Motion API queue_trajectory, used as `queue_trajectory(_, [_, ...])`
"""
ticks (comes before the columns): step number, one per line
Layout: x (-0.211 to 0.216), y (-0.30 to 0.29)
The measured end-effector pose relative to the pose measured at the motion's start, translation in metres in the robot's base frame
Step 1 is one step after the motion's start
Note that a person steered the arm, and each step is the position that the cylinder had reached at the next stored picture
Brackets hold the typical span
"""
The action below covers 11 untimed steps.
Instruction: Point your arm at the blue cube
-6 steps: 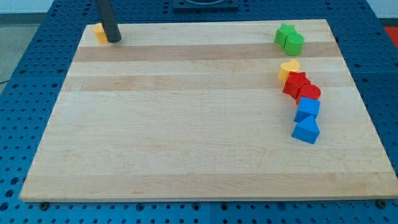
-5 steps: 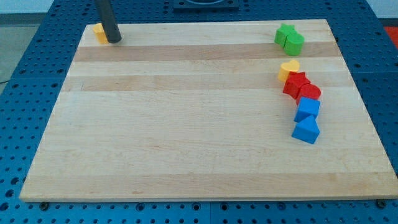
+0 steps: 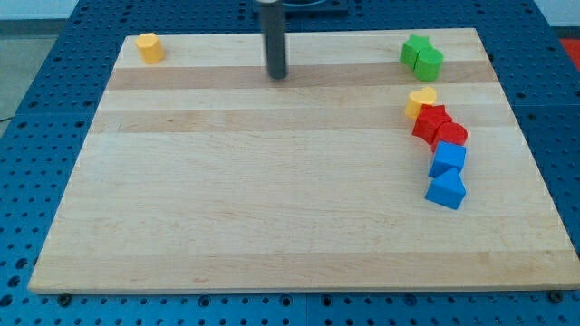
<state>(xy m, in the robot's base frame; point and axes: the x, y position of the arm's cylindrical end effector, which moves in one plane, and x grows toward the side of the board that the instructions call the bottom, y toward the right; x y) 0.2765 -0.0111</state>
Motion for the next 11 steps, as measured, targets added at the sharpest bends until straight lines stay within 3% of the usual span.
queue_trajectory(1, [-0.061,0.060])
queue_trajectory(2, [-0.082,0.100])
queue_trajectory(3, [-0.082,0.221])
queue_trajectory(4, [-0.035,0.333])
queue_trajectory(5, [-0.010,0.356])
queue_trajectory(7, [0.108,0.356])
queue_trajectory(8, [0.144,0.348])
queue_trajectory(11, [0.189,0.304])
